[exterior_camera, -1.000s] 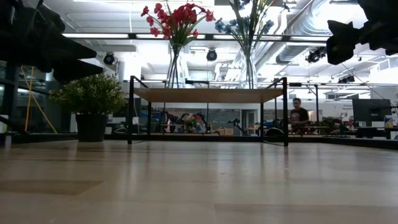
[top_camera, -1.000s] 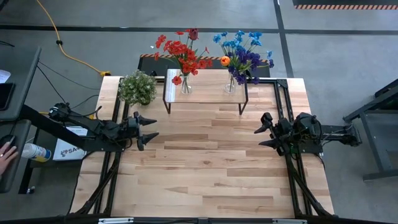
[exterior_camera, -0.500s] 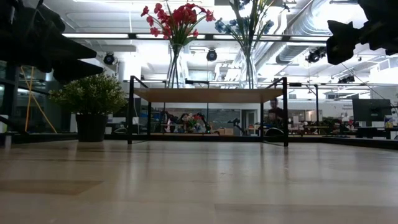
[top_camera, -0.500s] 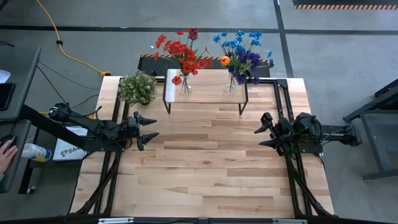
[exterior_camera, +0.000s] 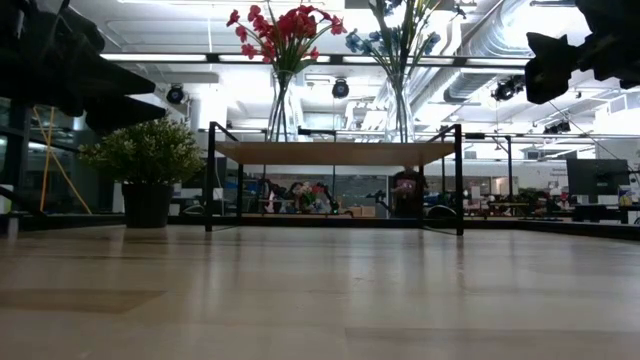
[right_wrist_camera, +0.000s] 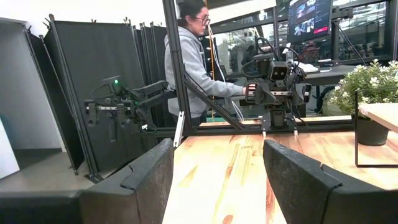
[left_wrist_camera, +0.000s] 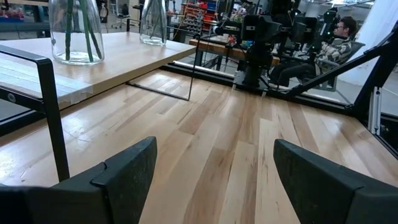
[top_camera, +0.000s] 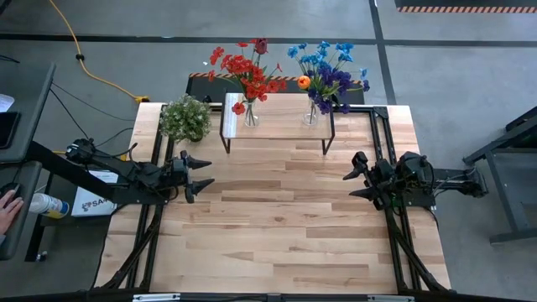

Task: Pick and place flowers into a vace then onto a shelf
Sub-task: Return to Home Position

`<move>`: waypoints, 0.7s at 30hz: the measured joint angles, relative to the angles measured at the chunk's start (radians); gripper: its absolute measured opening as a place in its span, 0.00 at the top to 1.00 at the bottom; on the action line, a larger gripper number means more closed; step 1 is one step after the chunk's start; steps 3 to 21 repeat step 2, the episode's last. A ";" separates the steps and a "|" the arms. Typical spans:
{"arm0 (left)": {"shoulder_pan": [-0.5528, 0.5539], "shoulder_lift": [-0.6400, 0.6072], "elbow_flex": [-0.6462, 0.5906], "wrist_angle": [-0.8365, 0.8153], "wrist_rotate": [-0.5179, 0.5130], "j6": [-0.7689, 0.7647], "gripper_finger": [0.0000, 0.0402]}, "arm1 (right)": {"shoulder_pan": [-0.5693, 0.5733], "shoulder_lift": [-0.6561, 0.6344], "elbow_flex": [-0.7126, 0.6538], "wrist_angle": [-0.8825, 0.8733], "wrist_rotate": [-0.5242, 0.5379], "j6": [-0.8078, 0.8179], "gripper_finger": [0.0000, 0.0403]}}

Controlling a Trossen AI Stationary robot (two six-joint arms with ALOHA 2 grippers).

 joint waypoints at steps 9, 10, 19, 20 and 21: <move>0.000 0.000 0.000 0.000 0.000 0.000 0.11 | 0.000 0.000 0.000 0.000 0.000 0.000 0.41; 0.000 0.000 0.000 0.000 0.000 0.000 0.11 | 0.000 0.000 0.000 0.000 0.000 0.000 0.41; 0.000 0.000 0.000 0.000 0.000 0.000 0.11 | 0.000 0.000 0.000 0.000 0.000 0.000 0.41; 0.000 0.000 0.000 0.000 0.000 0.000 0.11 | 0.000 0.000 0.000 0.000 0.000 0.000 0.41; 0.000 0.000 0.000 0.000 0.000 0.000 0.11 | 0.000 0.000 0.000 0.000 0.000 0.000 0.41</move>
